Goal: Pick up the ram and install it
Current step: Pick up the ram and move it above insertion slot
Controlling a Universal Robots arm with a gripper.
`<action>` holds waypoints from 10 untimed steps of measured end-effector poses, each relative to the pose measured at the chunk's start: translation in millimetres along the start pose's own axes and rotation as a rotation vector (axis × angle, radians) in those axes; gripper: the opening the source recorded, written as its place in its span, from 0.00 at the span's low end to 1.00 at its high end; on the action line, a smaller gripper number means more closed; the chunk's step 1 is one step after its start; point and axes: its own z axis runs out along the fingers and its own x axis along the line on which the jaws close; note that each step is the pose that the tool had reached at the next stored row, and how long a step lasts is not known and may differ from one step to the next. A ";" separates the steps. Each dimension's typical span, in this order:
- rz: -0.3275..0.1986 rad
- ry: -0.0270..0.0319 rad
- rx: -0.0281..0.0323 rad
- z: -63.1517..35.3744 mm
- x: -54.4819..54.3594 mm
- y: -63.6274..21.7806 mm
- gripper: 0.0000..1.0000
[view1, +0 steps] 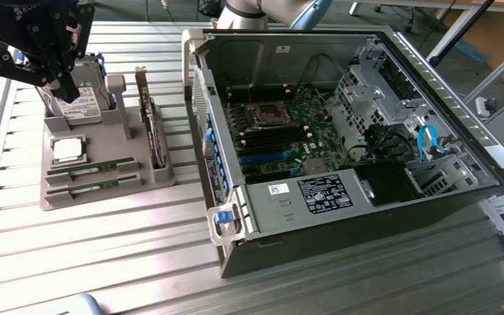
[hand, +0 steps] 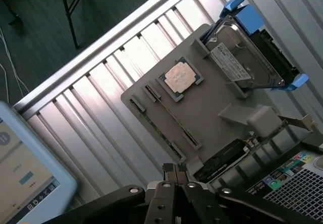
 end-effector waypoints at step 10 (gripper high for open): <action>-0.047 0.0005 0.0010 0.0 0.0 0.0 0.11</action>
